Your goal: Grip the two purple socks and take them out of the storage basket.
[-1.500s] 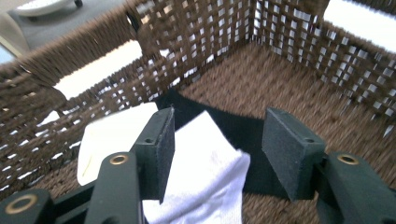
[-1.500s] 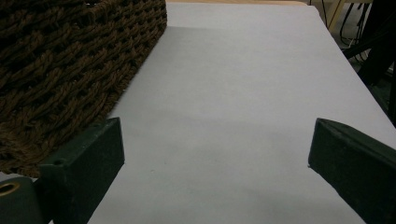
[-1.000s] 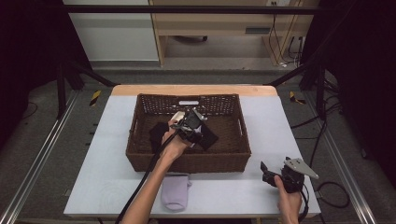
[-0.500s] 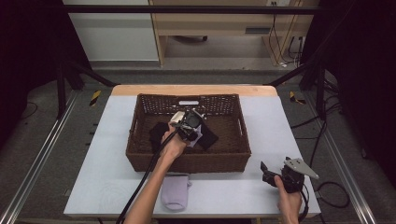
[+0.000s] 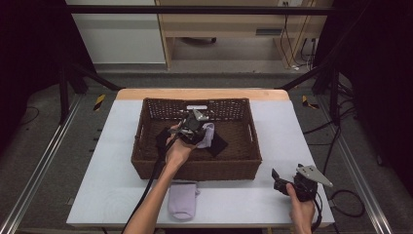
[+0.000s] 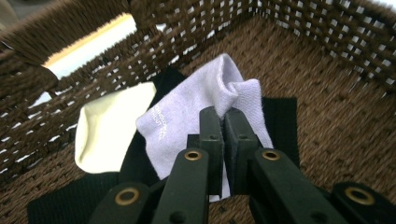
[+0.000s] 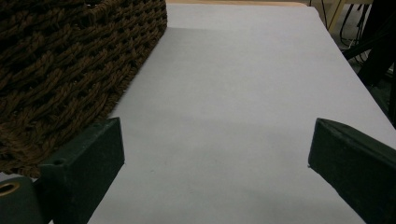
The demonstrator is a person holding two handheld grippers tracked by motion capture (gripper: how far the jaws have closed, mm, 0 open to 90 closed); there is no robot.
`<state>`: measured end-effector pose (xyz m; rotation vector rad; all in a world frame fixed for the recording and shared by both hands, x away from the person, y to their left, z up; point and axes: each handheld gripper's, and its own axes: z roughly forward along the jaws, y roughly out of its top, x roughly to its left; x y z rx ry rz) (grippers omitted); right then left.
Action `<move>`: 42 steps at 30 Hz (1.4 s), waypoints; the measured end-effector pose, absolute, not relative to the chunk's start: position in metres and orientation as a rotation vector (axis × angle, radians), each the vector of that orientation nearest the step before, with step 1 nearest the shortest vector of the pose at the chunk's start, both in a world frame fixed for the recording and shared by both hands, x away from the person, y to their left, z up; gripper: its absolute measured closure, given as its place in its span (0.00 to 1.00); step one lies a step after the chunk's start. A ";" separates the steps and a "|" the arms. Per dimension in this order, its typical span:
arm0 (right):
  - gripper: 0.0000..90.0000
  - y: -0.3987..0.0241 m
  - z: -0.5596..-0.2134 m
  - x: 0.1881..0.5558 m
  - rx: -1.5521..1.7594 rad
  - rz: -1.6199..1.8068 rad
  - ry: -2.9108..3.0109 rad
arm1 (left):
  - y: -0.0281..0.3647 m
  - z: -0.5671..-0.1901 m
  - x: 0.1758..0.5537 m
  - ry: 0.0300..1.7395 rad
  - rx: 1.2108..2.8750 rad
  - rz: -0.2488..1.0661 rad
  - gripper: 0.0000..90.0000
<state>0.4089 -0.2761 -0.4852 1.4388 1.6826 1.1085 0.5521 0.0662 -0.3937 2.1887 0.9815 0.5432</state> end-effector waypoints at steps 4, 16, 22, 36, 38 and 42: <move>0.04 -0.276 -0.485 0.409 1.439 1.107 1.685 | 0.072 -0.388 0.547 0.945 2.106 0.572 0.96; 0.04 -0.276 -0.485 0.409 1.441 1.106 1.685 | 0.084 -0.369 0.532 0.865 1.920 0.618 0.96; 0.04 -0.276 -0.485 0.409 1.441 1.107 1.685 | 0.095 -0.355 0.522 0.852 1.848 0.595 0.96; 0.04 -0.276 -0.485 0.409 1.440 1.107 1.681 | 0.124 -0.330 0.491 0.808 1.775 0.581 0.96; 0.04 -0.276 -0.485 0.409 1.439 1.106 1.682 | 0.132 -0.324 0.480 0.790 1.753 0.585 0.96; 0.04 -0.276 -0.485 0.409 1.439 1.105 1.681 | 0.139 -0.318 0.470 0.774 1.733 0.580 0.96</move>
